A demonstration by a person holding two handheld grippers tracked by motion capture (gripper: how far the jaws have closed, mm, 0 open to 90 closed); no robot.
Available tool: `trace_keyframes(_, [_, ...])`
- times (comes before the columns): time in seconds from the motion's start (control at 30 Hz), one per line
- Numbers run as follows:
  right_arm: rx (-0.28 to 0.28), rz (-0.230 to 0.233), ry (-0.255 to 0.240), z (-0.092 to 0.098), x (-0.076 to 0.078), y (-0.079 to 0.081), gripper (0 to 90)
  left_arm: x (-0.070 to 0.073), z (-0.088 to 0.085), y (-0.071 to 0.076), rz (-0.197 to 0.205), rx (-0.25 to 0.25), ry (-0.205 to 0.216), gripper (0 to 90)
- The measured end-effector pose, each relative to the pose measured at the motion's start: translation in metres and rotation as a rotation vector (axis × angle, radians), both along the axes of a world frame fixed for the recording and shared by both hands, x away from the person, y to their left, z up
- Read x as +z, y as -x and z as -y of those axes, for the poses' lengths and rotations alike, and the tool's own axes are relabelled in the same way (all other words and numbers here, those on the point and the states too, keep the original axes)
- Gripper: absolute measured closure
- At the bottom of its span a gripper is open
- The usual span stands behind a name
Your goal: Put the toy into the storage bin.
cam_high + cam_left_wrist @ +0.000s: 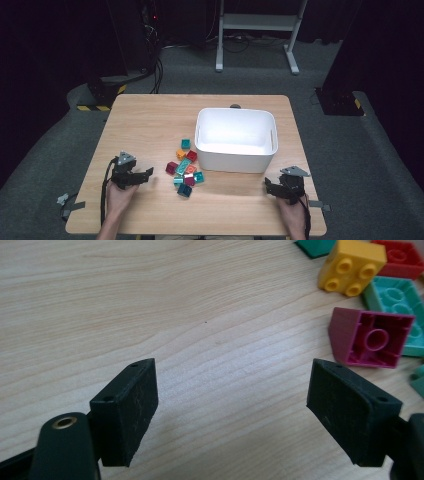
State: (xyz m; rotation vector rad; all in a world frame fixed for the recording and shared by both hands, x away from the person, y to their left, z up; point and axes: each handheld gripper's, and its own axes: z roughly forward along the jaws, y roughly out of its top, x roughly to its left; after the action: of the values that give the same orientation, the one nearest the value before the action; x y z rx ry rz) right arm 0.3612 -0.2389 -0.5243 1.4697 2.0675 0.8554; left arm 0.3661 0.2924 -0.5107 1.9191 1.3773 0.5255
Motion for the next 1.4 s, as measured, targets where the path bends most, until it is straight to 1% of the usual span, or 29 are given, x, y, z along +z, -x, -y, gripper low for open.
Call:
trace_keyframes(0.03, [0.001,0.000,0.000,0.000,0.000,0.000,18.8,0.002,-0.001,0.000,0.018,0.000,0.037,21.7])
trace_keyframes(0.1, [0.001,0.001,0.000,0.000,0.000,0.000,18.9,0.003,0.000,0.001,0.024,0.001,0.041,22.5])
trace_keyframes(0.17, [0.002,0.001,0.000,0.000,0.000,0.000,19.1,0.007,0.002,0.002,0.032,-0.012,0.046,22.6])
trace_keyframes(0.2, [0.002,0.002,0.000,0.000,0.000,0.001,19.1,0.008,0.004,0.003,0.037,-0.017,0.041,22.6])
trace_keyframes(0.3, [0.003,0.002,0.000,0.000,0.000,0.000,19.1,0.011,0.009,0.004,0.045,-0.041,0.060,23.2])
trace_keyframes(0.33, [0.003,0.002,0.000,0.000,0.000,0.000,19.1,0.011,0.009,0.004,0.045,-0.041,0.060,23.4])
trace_keyframes(0.37, [0.003,0.002,0.000,0.000,0.000,0.000,19.1,0.011,0.016,0.004,0.043,-0.061,0.056,23.6])
trace_keyframes(0.4, [0.003,0.002,0.000,0.000,0.000,0.000,19.1,0.011,0.016,0.004,0.043,-0.061,0.056,23.7])
trace_keyframes(0.47, [0.003,0.002,0.000,0.000,0.000,0.000,19.1,0.011,0.024,0.003,0.040,-0.076,0.038,24.0])
trace_keyframes(0.5, [0.004,0.002,0.000,0.000,0.000,0.001,19.1,0.009,0.031,0.003,0.033,-0.085,0.033,24.0])
trace_keyframes(0.53, [0.004,0.002,0.000,0.000,0.000,0.001,19.1,0.009,0.031,0.003,0.033,-0.085,0.033,24.3])
trace_keyframes(0.57, [0.005,0.002,0.000,0.000,0.000,0.001,19.2,0.008,0.037,0.003,0.029,-0.101,0.039,25.7])
trace_keyframes(0.63, [0.006,0.002,0.000,0.000,0.000,0.001,19.1,0.008,0.042,0.003,0.027,-0.113,0.045,27.9])
trace_keyframes(0.8, [0.005,0.002,0.000,0.000,0.000,0.001,19.2,0.008,0.050,0.001,0.026,-0.120,0.050,28.0])
trace_keyframes(0.9, [0.006,0.002,0.000,0.000,0.000,0.001,19.2,0.007,0.057,-0.002,0.032,-0.121,0.040,29.1])
trace_keyframes(1.0, [0.006,0.002,0.000,0.000,0.000,0.001,19.3,0.007,0.061,-0.005,0.026,-0.121,0.036,29.4])
trace_keyframes(1.1, [0.005,0.001,0.000,0.000,0.000,0.001,19.3,0.008,0.065,-0.007,0.030,-0.124,0.025,29.3])
trace_keyframes(1.17, [0.005,0.001,-0.001,0.000,0.000,0.002,19.3,0.008,0.068,-0.009,0.034,-0.126,0.026,29.6])
trace_keyframes(1.27, [0.007,0.002,-0.001,0.000,0.000,0.002,19.3,0.008,0.071,-0.011,0.025,-0.127,0.026,30.9])
trace_keyframes(1.3, [0.008,0.002,0.000,0.000,0.000,0.002,19.4,0.008,0.075,-0.013,0.017,-0.134,0.024,31.8])
trace_keyframes(1.33, [0.008,0.002,0.000,0.000,0.000,0.002,19.4,0.008,0.075,-0.013,0.017,-0.134,0.024,35.0])
trace_keyframes(1.37, [0.010,0.002,0.002,0.000,0.000,0.002,19.4,0.007,0.077,-0.015,0.012,-0.150,0.018,40.2])
trace_keyframes(1.4, [0.011,0.002,0.003,0.000,0.000,0.002,19.4,0.007,0.077,-0.015,0.012,-0.150,0.018,42.5])
